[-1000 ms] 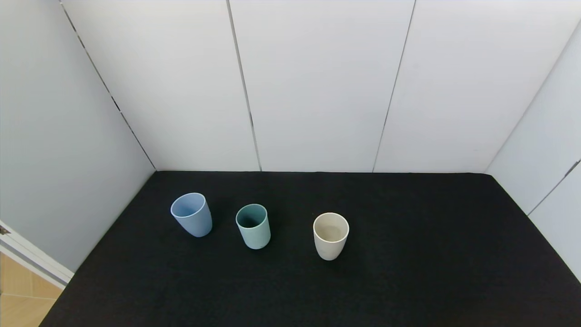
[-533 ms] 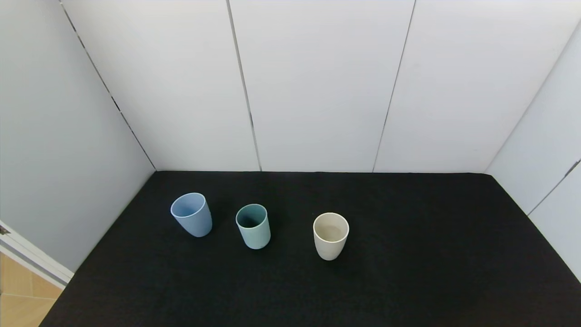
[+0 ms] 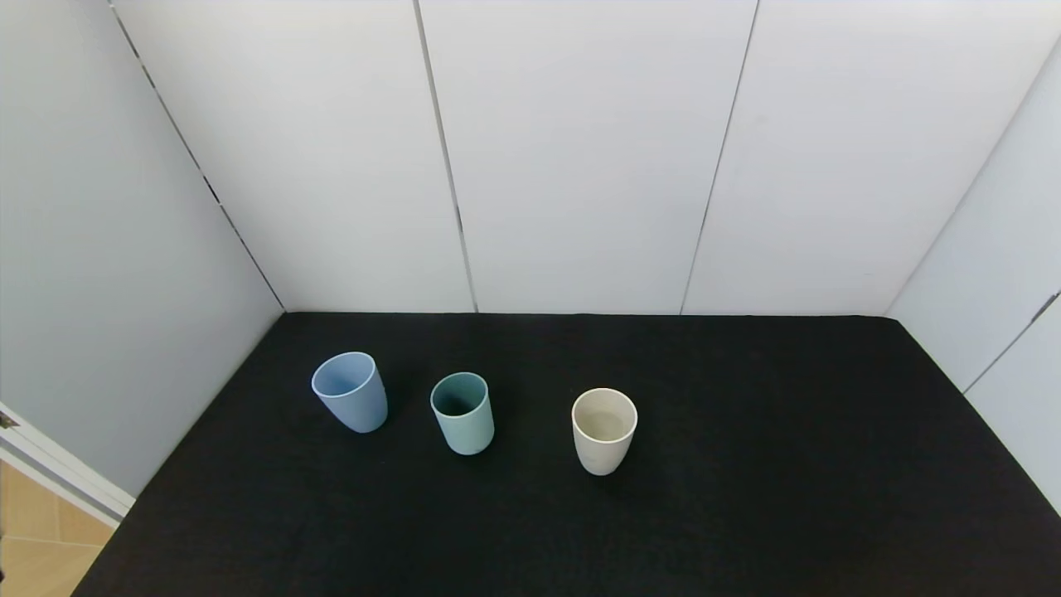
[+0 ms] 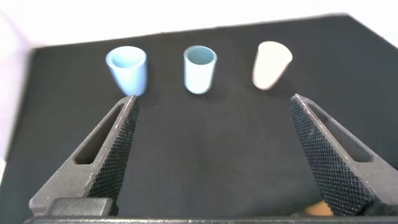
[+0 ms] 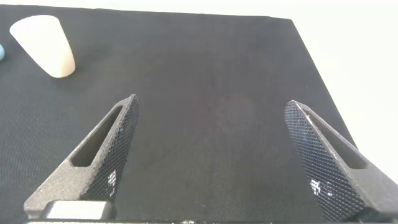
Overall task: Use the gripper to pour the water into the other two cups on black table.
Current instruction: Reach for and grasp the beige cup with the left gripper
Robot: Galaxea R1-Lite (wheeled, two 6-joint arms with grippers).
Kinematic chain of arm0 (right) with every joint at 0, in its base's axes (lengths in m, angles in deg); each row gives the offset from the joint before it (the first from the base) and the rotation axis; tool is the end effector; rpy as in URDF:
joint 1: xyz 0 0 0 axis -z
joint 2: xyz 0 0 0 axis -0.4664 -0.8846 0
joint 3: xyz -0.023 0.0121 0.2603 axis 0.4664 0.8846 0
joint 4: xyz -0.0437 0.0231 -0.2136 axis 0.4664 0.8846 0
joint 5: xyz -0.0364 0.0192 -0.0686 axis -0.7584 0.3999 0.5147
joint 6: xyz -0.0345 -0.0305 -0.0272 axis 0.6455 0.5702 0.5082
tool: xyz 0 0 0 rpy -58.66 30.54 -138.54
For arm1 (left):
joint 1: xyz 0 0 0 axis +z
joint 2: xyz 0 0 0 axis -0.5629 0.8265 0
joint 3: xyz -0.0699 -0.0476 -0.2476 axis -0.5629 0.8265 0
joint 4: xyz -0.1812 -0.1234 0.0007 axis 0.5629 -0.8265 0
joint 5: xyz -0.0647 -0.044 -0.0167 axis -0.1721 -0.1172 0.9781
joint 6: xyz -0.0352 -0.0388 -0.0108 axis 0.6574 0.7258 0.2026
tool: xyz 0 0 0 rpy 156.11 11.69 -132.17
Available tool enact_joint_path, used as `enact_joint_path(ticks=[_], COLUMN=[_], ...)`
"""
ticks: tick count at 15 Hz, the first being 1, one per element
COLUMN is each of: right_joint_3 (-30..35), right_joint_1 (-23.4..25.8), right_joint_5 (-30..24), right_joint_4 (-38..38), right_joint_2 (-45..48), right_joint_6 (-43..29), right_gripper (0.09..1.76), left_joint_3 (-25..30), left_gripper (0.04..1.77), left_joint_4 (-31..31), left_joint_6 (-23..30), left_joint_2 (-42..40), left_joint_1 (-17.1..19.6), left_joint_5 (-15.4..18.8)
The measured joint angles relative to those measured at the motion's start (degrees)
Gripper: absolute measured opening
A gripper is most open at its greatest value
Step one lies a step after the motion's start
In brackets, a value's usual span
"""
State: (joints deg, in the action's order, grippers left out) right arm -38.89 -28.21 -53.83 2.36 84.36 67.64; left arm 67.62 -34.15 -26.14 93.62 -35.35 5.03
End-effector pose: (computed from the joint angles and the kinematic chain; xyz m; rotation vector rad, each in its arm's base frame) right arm 0.0776 0.0008 0.0754 0.0069 0.0014 0.0103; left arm 0.0963 -0.0185 0.1622 -0.0184 0.0601 -0.3384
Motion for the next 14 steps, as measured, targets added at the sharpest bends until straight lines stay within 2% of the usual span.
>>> enact_joint_path(ticks=[3,5,11,14], right_joint_3=[0.0,0.0,0.0,0.0], right_joint_1=[0.0,0.0,0.0,0.0], right_joint_5=[0.0,0.0,0.0,0.0], right_joint_4=[0.0,0.0,0.0,0.0], right_joint_2=[0.0,0.0,0.0,0.0], right_joint_6=[0.0,0.0,0.0,0.0], right_gripper=[1.71,1.71,1.71,1.71], left_joint_3=[-2.1,-2.9,-3.8,-3.7], left_gripper=[1.72,1.72,1.72,1.72], left_joint_4=[3.9,6.6,13.0,19.7], left_joint_6=[-6.6,-8.5,-9.0,-8.9], left_joint_2=[11.7,18.3,34.4,42.7], left_joint_1=[-0.9,-4.2,-16.6,-20.0], left_joint_5=[2.0,2.1,2.0,2.0])
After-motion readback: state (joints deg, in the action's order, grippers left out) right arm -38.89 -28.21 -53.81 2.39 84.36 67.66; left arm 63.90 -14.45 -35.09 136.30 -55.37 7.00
